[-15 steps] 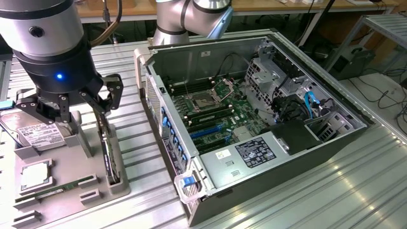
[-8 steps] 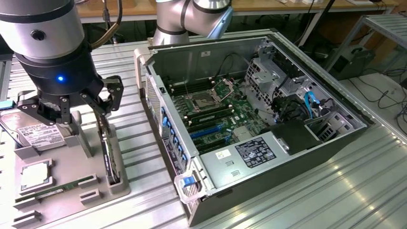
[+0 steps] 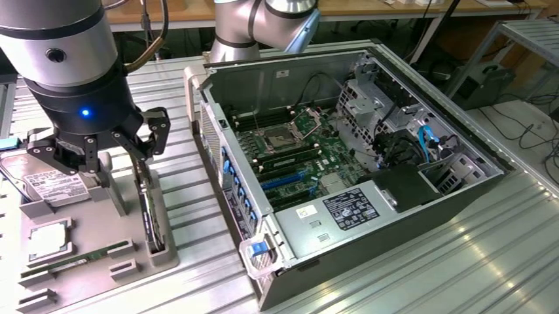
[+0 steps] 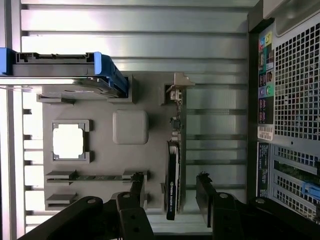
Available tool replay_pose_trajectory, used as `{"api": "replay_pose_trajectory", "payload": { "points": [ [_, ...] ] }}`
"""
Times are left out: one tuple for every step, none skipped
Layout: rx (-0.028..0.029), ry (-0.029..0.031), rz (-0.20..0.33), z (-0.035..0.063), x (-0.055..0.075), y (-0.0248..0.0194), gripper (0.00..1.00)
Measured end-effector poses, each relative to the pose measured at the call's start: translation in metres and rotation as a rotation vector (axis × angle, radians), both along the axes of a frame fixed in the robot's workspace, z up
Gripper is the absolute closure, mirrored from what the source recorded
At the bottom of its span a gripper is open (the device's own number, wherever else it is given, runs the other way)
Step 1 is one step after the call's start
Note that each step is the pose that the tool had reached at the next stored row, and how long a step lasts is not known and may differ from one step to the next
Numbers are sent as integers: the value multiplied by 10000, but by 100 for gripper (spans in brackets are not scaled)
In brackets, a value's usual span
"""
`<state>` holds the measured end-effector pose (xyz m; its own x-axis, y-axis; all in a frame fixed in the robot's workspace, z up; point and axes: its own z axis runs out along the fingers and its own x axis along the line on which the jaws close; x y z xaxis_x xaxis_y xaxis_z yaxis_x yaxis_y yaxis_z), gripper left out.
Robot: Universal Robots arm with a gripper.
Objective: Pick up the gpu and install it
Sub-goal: 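Pick up the gpu and move the gpu toward the slot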
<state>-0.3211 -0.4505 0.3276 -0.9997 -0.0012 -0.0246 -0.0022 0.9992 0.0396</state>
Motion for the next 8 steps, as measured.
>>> {"api": "replay_pose_trajectory", "payload": {
  "points": [
    [0,0,0,-5,0,0,45],
    [0,0,0,-10,0,0,45],
    [0,0,0,-15,0,0,45],
    [0,0,0,-19,0,0,45],
    [0,0,0,-23,0,0,45],
    [1,-1,0,-28,0,0,45],
    [1,-1,1,-33,0,0,45],
    [0,-1,0,-39,0,0,45]
  ]
}}
